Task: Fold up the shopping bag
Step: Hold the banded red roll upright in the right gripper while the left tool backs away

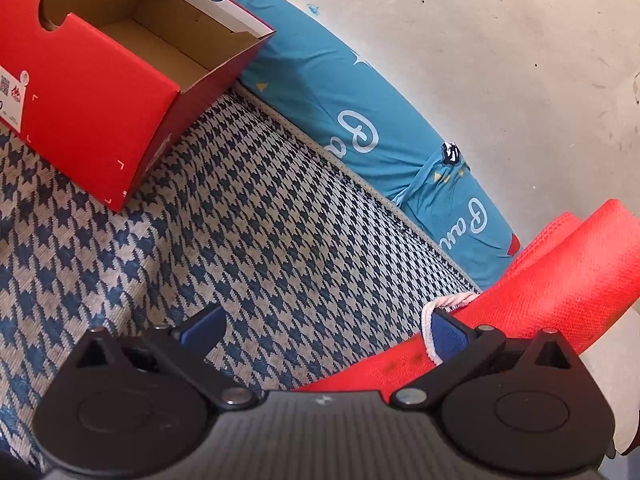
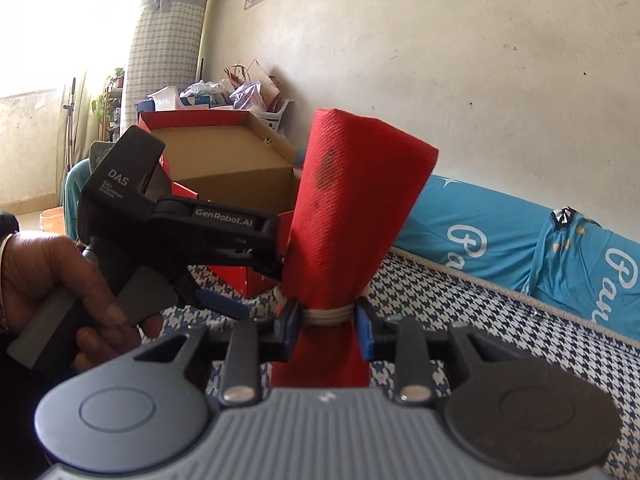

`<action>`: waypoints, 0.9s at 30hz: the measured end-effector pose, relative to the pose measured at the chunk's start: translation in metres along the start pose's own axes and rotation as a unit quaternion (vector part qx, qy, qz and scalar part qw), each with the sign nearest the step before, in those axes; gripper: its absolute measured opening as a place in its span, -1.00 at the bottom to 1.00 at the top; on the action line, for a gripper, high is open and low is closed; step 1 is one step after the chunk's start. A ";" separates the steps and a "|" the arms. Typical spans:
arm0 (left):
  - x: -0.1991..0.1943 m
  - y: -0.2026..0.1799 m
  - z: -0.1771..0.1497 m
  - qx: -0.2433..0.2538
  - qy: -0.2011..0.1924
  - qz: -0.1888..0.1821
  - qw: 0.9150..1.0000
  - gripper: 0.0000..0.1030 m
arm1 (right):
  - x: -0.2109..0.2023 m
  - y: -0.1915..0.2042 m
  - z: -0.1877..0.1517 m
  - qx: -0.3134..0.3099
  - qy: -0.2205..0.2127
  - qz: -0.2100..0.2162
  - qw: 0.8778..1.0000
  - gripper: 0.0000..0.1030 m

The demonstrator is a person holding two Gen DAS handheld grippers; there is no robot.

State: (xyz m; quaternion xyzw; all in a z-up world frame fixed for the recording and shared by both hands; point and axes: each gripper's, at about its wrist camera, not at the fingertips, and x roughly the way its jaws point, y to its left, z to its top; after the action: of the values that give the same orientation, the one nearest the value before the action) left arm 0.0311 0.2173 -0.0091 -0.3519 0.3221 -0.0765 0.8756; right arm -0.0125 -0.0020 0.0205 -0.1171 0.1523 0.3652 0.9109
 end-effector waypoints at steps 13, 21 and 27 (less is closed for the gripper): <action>0.001 0.002 0.001 0.007 -0.002 -0.003 1.000 1.00 | 0.003 0.004 -0.004 0.011 0.018 -0.010 1.000 0.79; 0.001 0.001 0.000 0.013 -0.003 -0.005 1.000 1.00 | 0.032 -0.004 -0.009 0.068 0.031 -0.009 0.997 0.73; -0.001 0.000 0.000 0.012 -0.013 -0.005 1.000 1.00 | 0.044 -0.009 -0.011 0.092 0.045 0.012 0.995 -0.21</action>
State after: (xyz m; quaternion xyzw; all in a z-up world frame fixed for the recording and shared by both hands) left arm 0.0298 0.2173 -0.0085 -0.3437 0.3079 -0.0798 0.8835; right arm 0.0216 0.0157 -0.0046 -0.0473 0.2273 0.3553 0.9054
